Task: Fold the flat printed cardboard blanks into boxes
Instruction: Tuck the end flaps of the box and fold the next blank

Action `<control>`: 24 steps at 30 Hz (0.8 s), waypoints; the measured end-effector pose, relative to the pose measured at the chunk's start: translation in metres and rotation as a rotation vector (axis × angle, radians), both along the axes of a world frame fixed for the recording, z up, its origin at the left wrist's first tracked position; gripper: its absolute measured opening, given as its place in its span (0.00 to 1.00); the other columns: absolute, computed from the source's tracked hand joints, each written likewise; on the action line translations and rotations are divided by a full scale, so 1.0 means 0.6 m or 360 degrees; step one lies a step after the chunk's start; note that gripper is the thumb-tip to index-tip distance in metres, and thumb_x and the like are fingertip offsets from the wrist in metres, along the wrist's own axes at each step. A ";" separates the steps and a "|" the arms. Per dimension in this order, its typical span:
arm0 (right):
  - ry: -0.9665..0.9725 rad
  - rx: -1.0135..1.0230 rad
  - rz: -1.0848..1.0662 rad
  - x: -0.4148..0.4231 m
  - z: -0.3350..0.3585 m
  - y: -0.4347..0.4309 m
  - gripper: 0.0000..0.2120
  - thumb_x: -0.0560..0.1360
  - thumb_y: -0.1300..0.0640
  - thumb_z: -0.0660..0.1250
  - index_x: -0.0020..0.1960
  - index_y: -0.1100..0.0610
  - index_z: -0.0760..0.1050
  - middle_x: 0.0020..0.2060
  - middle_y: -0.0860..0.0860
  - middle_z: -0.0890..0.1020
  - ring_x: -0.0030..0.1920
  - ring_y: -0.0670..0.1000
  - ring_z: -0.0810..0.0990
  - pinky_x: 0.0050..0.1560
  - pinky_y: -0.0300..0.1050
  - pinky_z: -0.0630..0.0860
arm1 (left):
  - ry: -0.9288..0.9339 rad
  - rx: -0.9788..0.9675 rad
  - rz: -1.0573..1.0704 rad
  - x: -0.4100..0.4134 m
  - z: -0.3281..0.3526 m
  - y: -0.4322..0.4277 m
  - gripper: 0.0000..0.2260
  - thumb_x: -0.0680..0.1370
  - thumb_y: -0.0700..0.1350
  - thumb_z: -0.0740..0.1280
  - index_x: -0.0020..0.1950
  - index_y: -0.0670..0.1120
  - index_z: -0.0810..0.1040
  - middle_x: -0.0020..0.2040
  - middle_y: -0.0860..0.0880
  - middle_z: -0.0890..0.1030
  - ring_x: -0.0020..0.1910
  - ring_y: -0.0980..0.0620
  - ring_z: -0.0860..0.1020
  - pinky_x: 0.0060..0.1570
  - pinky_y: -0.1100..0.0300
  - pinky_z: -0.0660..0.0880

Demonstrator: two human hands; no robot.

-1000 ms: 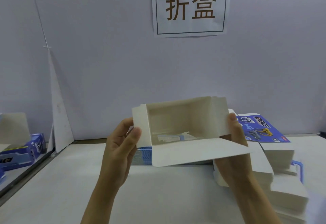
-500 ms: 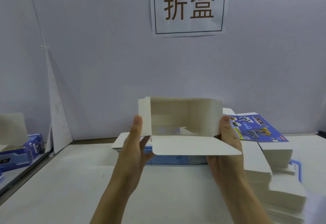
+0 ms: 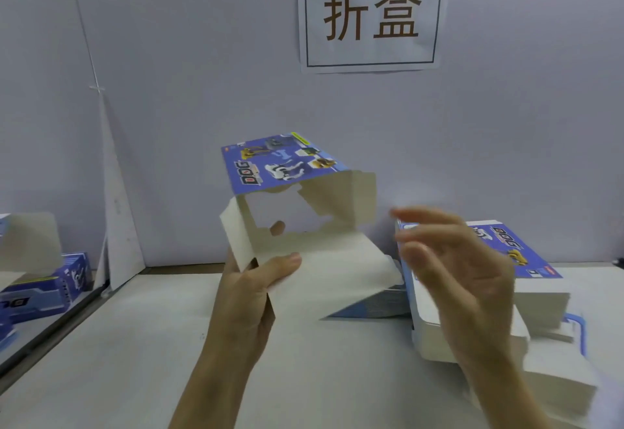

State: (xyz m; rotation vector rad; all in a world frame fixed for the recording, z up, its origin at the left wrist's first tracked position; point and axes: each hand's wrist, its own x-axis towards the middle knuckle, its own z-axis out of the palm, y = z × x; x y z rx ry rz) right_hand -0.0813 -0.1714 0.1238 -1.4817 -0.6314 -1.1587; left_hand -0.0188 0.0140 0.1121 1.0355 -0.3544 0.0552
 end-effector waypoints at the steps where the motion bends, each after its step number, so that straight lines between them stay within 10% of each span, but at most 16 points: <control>1: 0.0057 -0.0230 -0.0030 -0.003 0.003 -0.001 0.07 0.72 0.45 0.71 0.44 0.48 0.82 0.51 0.45 0.84 0.57 0.50 0.81 0.57 0.40 0.74 | 0.0013 -0.0018 0.0012 0.000 0.001 0.000 0.29 0.60 0.38 0.74 0.62 0.43 0.78 0.54 0.43 0.84 0.47 0.48 0.84 0.37 0.61 0.79; 9: 0.0229 -0.0677 -0.0094 0.011 -0.007 0.009 0.10 0.67 0.47 0.76 0.45 0.49 0.82 0.48 0.43 0.84 0.54 0.45 0.80 0.57 0.37 0.73 | 0.0144 -0.0381 -0.0443 -0.004 0.001 -0.016 0.20 0.66 0.35 0.69 0.57 0.43 0.79 0.51 0.39 0.83 0.48 0.43 0.83 0.39 0.53 0.80; 14: 0.0440 -0.0758 -0.0058 0.009 -0.011 0.004 0.10 0.67 0.46 0.75 0.45 0.49 0.85 0.48 0.42 0.83 0.54 0.47 0.79 0.55 0.36 0.73 | 0.0103 -0.0257 -0.0479 -0.005 -0.002 -0.006 0.37 0.60 0.27 0.67 0.68 0.46 0.72 0.52 0.40 0.83 0.48 0.42 0.83 0.37 0.48 0.81; 24: 0.0672 -0.0683 0.0035 0.010 -0.009 0.002 0.03 0.70 0.51 0.73 0.39 0.49 0.82 0.45 0.42 0.82 0.53 0.48 0.79 0.53 0.35 0.72 | -0.0001 -0.0128 -0.0390 -0.013 -0.006 -0.022 0.39 0.62 0.27 0.69 0.70 0.52 0.70 0.57 0.40 0.82 0.54 0.40 0.82 0.40 0.53 0.80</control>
